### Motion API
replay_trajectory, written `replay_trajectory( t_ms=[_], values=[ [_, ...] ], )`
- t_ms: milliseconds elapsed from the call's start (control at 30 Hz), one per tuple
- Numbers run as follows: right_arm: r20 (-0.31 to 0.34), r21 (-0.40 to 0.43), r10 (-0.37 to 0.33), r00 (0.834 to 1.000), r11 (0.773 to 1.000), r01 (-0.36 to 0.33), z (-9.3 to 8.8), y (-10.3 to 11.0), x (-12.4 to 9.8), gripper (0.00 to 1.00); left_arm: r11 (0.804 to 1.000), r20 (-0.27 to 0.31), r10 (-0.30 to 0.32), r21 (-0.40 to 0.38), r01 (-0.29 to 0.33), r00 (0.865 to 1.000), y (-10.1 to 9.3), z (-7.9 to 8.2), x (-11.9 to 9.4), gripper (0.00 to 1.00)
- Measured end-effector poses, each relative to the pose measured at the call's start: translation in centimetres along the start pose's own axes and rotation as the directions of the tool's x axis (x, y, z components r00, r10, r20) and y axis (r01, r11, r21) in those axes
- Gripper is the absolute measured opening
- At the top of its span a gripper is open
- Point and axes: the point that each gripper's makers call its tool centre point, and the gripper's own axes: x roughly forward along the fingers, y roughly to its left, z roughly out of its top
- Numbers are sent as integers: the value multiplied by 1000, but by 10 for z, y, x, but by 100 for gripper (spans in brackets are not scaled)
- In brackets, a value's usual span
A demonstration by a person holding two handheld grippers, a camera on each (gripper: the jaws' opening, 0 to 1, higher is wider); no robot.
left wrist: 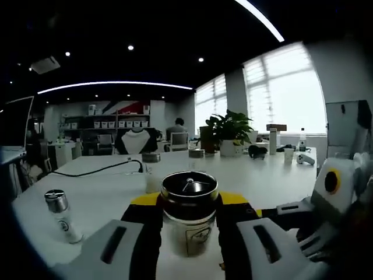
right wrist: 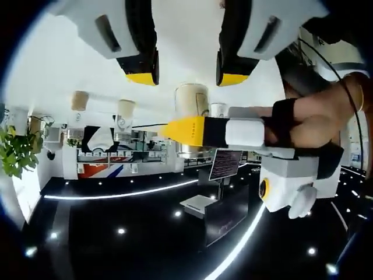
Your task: Rotate the seasoning bottle until the label or dispensing opening points toward the visible target arrow and the bottle remains upright within the marked orientation range
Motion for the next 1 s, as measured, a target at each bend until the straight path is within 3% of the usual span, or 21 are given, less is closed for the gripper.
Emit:
replay_trajectory(
  t_ms=[467, 1000],
  values=[
    [-6, 25, -14, 1000, 1000, 14, -3, -9, -1, 40, 993, -21, 120, 9, -120, 993, 52, -14, 22, 37],
    [-31, 44, -25, 999, 999, 27, -10, -18, 3, 40, 982, -68, 188, -15, -190, 980, 90, -41, 36, 37]
  ],
)
